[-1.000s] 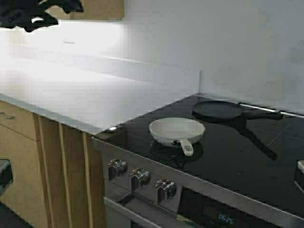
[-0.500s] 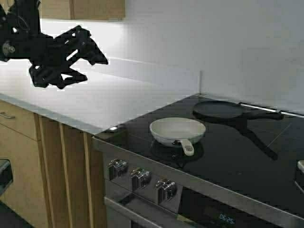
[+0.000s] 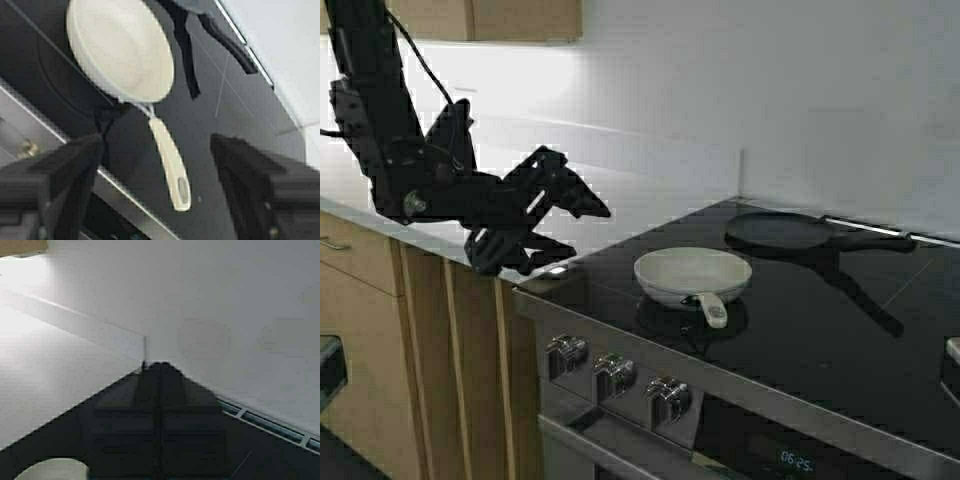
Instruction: Wash the pan
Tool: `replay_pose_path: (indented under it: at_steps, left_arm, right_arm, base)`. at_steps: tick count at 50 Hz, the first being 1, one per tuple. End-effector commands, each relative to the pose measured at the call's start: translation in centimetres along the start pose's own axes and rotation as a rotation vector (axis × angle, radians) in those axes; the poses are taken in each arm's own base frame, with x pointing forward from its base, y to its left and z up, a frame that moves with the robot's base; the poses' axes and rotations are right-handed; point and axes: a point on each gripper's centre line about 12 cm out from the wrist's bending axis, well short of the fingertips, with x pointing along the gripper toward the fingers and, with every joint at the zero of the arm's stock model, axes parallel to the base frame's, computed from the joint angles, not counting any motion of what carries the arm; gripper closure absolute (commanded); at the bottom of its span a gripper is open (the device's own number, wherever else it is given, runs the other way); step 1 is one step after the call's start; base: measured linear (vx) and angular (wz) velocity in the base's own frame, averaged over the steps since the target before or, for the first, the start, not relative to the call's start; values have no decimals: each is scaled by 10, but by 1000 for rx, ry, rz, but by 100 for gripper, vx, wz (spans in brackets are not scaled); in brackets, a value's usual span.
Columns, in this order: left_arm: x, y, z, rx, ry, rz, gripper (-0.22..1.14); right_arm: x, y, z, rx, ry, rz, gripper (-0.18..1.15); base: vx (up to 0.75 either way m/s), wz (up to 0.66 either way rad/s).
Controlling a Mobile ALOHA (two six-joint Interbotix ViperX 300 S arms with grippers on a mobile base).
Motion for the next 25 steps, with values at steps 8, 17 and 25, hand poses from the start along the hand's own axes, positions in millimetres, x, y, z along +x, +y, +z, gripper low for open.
replay_pose_path:
  at_steps: [8, 17, 25]
  left_arm:
    - [31, 4, -18, -88, 39, -79, -7]
    - [47, 3, -34, -98, 74, -100, -7]
    - [64, 5, -45, -140, 96, -120, -7]
  right_arm:
    - [3, 0, 3, -3, 2, 0, 91]
    - [4, 0, 2, -3, 5, 2, 91]
    - [4, 0, 2, -3, 9, 2, 91]
  base:
    - [0, 0]
    - [0, 0]
    - [0, 0]
